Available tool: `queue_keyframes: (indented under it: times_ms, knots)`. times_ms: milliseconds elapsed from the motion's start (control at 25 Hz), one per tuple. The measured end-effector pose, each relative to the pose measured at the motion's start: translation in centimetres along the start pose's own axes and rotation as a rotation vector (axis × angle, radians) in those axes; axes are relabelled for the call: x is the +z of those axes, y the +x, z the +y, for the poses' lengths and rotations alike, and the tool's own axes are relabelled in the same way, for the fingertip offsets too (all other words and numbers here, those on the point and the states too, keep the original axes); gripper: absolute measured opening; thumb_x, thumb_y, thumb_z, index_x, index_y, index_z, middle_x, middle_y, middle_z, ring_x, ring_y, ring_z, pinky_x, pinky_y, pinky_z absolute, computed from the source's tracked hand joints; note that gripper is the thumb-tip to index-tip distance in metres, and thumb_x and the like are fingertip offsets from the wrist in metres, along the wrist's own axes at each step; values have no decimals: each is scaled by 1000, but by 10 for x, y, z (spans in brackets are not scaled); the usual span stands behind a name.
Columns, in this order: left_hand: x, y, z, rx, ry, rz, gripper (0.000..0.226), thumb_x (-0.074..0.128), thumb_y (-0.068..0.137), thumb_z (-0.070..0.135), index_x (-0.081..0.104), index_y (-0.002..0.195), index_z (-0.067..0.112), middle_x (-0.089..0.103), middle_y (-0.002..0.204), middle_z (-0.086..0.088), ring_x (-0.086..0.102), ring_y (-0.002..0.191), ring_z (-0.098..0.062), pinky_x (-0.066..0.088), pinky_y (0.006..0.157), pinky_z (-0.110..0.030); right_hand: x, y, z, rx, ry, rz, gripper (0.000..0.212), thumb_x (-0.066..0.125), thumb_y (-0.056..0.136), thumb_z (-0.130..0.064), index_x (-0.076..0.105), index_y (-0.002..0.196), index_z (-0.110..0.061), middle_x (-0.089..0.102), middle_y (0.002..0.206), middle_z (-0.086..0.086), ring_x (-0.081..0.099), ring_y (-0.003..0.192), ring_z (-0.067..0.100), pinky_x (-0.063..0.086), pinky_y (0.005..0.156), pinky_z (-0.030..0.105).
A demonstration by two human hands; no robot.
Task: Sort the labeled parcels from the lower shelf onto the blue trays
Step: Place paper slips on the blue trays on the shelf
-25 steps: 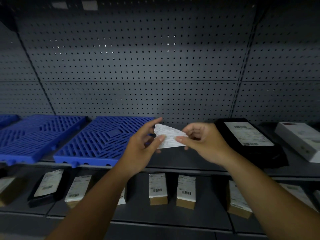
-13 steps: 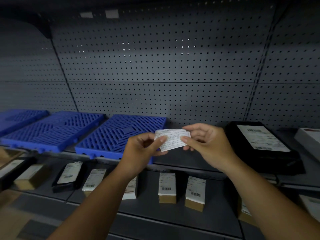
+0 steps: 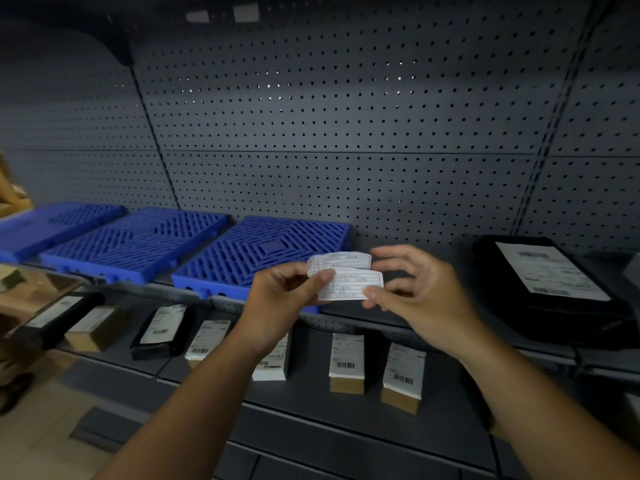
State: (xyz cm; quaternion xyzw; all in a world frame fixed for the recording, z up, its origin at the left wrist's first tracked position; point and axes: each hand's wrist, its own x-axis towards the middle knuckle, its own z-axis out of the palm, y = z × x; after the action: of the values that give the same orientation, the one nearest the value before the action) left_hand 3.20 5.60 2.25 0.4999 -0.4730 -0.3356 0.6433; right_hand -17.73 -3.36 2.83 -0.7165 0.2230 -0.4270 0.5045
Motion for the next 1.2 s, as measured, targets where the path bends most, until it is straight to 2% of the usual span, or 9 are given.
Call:
queue_keyframes:
  times_ms: [160, 280, 360, 440, 520, 800, 960, 1080, 1200]
  knots:
    - [-14, 3, -2, 0, -59, -8, 18, 71, 92, 11, 76, 104, -1, 80, 103, -12, 77, 99, -25, 60, 79, -23, 11, 8, 1, 13, 5, -9, 53, 84, 81, -2, 65, 126, -22, 75, 113, -11, 79, 77, 24, 59, 71, 21]
    - [-33, 8, -7, -4, -96, 4, 21, 73, 90, 15, 76, 103, -2, 80, 104, -13, 77, 100, -28, 61, 80, -27, 29, 16, 2, 29, 7, 0, 52, 83, 82, -1, 65, 126, -19, 78, 110, -4, 79, 77, 26, 59, 69, 21]
    - [-54, 14, -12, -20, -124, -16, 20, 73, 90, 16, 77, 100, -1, 80, 105, -14, 76, 101, -29, 63, 82, -31, 46, 25, 5, 40, -8, 23, 41, 81, 84, -1, 66, 120, -13, 80, 100, 5, 79, 77, 26, 59, 66, 23]
    - [-79, 22, -17, -28, -136, -44, 14, 71, 93, 13, 77, 94, 1, 80, 103, -14, 76, 100, -29, 63, 79, -29, 67, 36, 9, 37, -33, 58, 21, 79, 86, -3, 69, 105, -5, 80, 89, 11, 79, 76, 27, 58, 63, 23]
    - [-110, 31, -23, -17, -124, -67, 14, 70, 94, 15, 78, 90, 4, 80, 100, -13, 77, 98, -27, 62, 77, -28, 95, 48, 15, 48, -52, 101, 13, 79, 87, -8, 71, 95, -1, 79, 83, 13, 79, 72, 26, 58, 61, 21]
    - [-218, 72, -34, -9, -64, -195, 22, 66, 98, 23, 79, 98, 4, 80, 105, -6, 76, 101, -22, 63, 81, -28, 185, 89, 28, 42, -223, 232, 7, 79, 86, -23, 81, 89, -17, 80, 80, 0, 77, 68, 17, 58, 65, 19]
    - [-246, 84, -38, -36, -87, -202, 23, 71, 91, 37, 82, 96, 18, 81, 105, -3, 79, 93, -26, 63, 79, -28, 203, 94, 34, 50, -272, 342, 2, 80, 87, -23, 81, 85, -24, 81, 80, -5, 78, 71, 14, 59, 66, 17]
    - [-255, 91, -41, -26, -65, -159, 20, 70, 94, 33, 82, 98, 19, 80, 107, -1, 78, 94, -25, 63, 82, -32, 193, 91, 40, 109, -492, 387, 16, 80, 87, -19, 78, 79, -33, 78, 81, -15, 74, 76, -1, 56, 69, 11]
    - [-259, 96, -38, -11, -73, -76, 24, 70, 92, 34, 81, 99, 14, 80, 107, -3, 78, 95, -25, 63, 86, -37, 191, 89, 44, 207, -739, 416, 17, 83, 82, -19, 74, 73, -31, 73, 89, -19, 70, 87, 0, 57, 81, 24]
